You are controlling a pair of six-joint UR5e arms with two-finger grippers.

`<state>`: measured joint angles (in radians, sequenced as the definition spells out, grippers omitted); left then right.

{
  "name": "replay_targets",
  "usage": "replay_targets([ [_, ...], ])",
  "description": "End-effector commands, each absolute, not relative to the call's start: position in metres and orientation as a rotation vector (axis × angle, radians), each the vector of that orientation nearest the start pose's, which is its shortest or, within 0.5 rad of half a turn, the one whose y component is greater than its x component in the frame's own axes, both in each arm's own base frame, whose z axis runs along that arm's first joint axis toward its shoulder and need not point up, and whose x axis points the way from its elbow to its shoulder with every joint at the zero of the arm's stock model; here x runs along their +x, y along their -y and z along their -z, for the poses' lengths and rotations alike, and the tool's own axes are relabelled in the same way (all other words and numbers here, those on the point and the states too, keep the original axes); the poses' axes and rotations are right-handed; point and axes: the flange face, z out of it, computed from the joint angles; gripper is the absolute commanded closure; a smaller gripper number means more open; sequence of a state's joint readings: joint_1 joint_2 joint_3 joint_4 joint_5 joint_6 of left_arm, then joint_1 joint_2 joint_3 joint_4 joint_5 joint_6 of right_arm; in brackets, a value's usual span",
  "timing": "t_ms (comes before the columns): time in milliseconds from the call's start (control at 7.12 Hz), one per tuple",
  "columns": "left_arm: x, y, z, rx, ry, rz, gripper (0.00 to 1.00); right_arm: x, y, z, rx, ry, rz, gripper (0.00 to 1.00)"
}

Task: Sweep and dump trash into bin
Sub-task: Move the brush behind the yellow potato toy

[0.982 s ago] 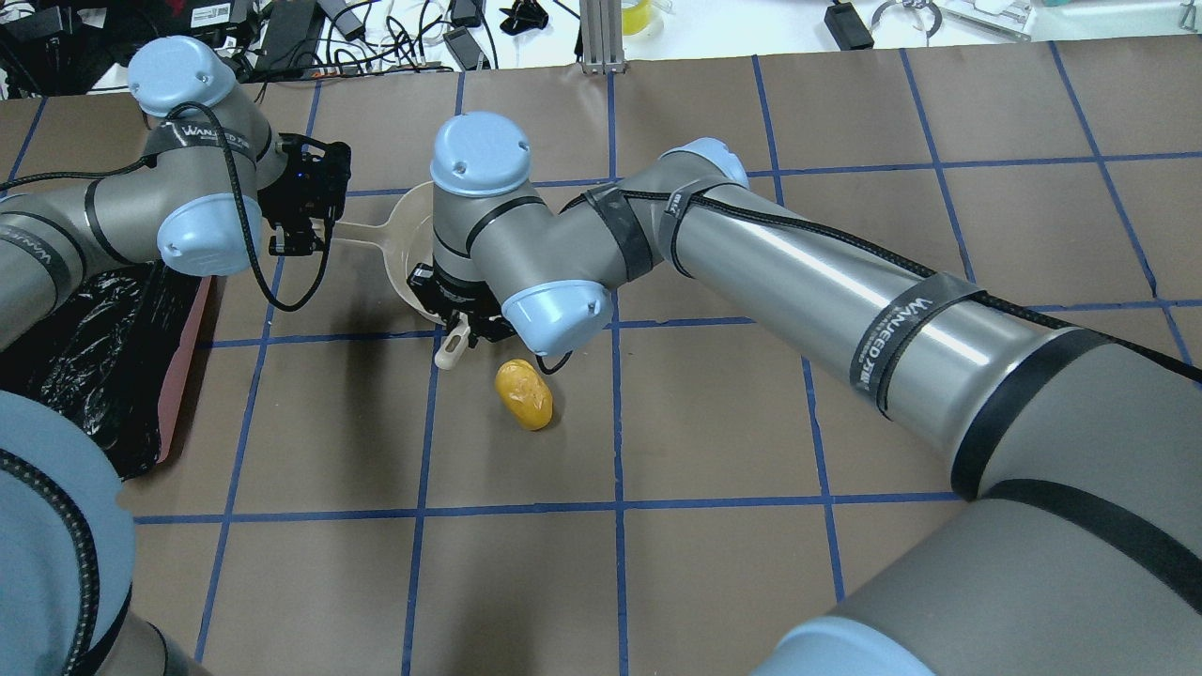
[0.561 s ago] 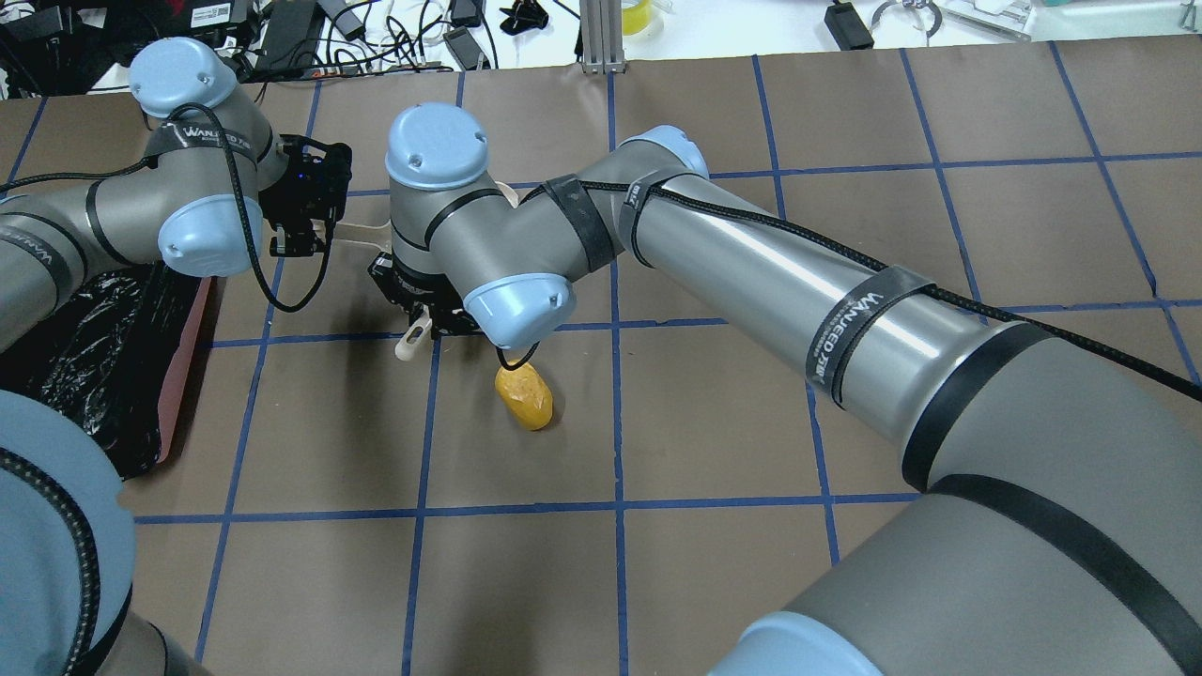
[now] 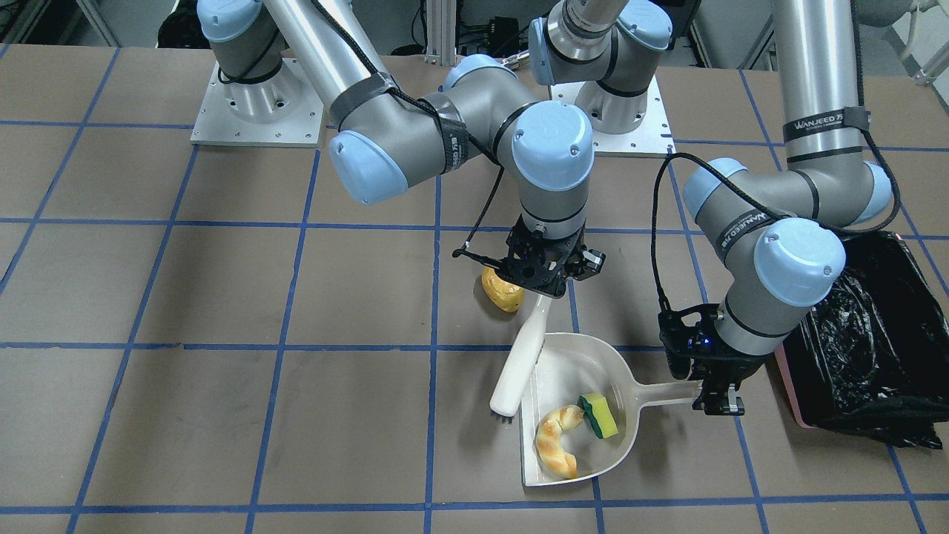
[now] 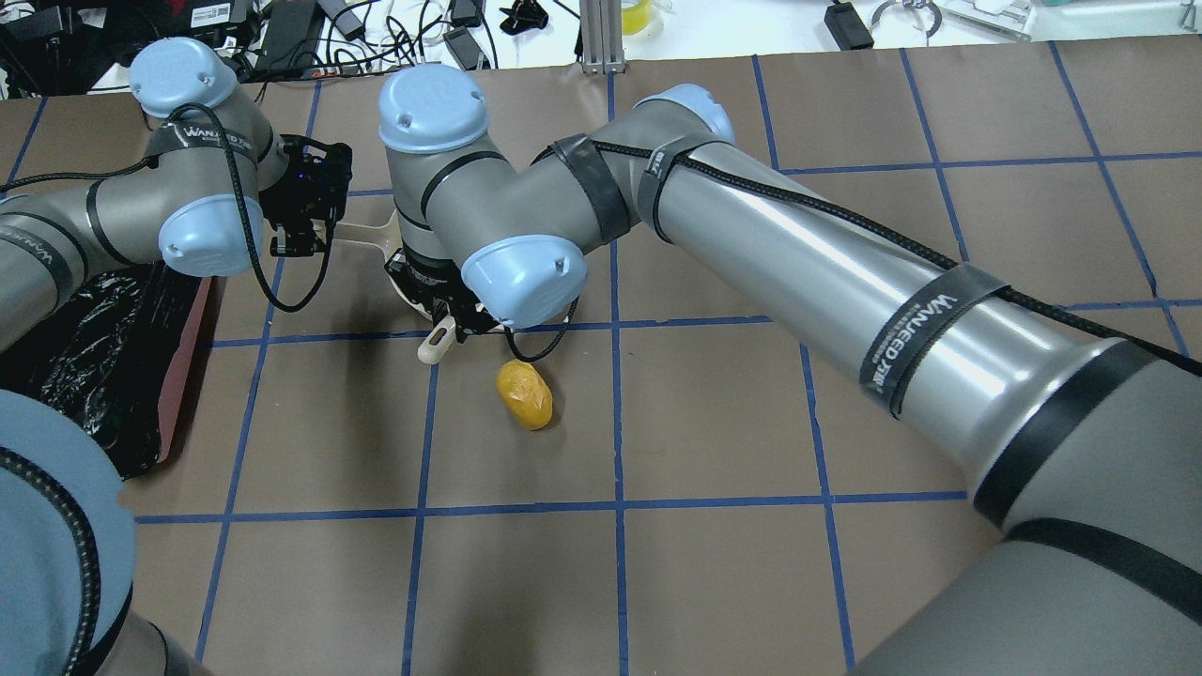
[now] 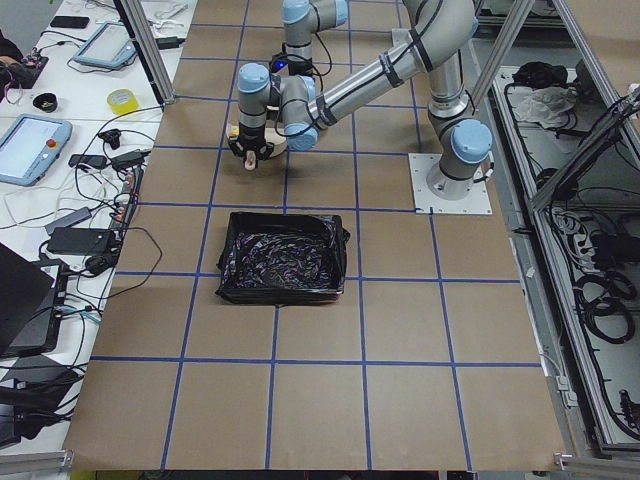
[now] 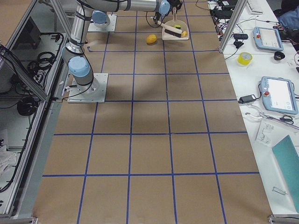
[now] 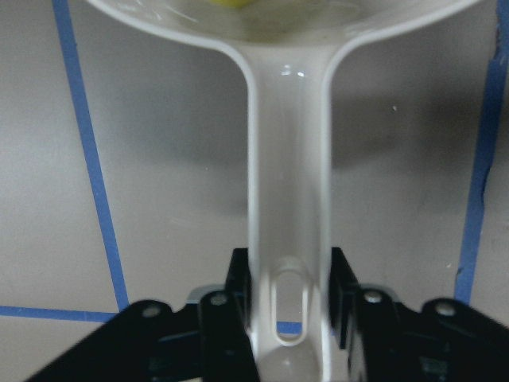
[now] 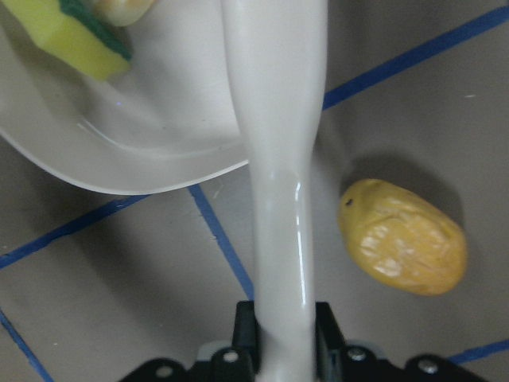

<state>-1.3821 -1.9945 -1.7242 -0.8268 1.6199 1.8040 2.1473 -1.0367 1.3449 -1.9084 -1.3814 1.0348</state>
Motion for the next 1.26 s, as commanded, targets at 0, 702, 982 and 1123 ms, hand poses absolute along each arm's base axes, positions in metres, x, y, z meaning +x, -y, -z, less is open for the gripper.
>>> replay_targets([
  [0, -0.010, 0.631, -0.254, -2.385, 2.290, -0.081, 0.99, 0.470, 0.482, -0.345, 0.695, -3.045, -0.203, 1.00],
  [702, -0.009, 0.628, -0.261, -2.469, 2.214, -0.082, 0.99, 0.412, 0.384, -0.351, 0.465, -3.137, -0.292, 1.00],
  [982, -0.009, 0.628, -0.257, -2.479, 2.194, -0.074, 0.99, 0.407, 0.360, -0.322, 0.467, -3.107, -0.234, 1.00],
  [1123, -0.009, 0.629, -0.257, -2.496, 2.175, -0.072, 0.99, 0.409, 0.352, -0.306, 0.535, -3.065, -0.192, 1.00],
])
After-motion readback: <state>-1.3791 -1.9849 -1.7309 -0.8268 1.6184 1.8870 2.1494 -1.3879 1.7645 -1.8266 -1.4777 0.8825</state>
